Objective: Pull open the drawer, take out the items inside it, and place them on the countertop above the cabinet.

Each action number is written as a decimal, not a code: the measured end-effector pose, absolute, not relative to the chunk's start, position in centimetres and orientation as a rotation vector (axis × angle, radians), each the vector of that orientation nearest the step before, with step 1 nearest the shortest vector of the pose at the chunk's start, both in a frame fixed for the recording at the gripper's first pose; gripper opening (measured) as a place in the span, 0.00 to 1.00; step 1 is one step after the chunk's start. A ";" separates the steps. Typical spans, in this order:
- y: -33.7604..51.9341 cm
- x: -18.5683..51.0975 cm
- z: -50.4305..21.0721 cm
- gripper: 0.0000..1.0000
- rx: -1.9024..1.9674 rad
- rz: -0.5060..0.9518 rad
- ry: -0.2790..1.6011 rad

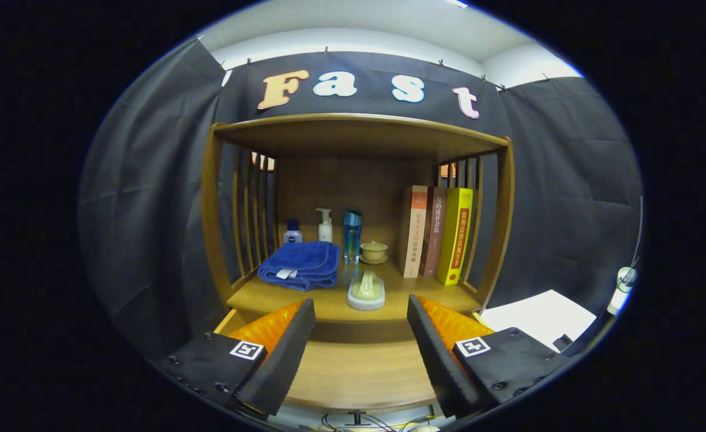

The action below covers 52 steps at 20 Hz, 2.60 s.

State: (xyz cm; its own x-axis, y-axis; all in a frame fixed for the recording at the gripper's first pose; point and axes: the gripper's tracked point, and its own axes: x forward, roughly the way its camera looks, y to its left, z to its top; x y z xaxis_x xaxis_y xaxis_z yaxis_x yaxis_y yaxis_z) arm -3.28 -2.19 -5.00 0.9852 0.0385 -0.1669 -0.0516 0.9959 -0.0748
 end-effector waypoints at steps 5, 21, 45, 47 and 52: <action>-3.0 -7.4 -8.5 1.00 -0.061 0.017 0.154; -4.3 -13.0 -20.4 1.00 -0.076 -0.021 0.282; -3.8 -8.2 -21.5 0.96 -0.027 -0.059 0.297; -3.8 -6.8 -21.6 0.96 -0.035 -0.067 0.294; -3.7 -3.3 -21.4 0.96 -0.058 -0.079 0.277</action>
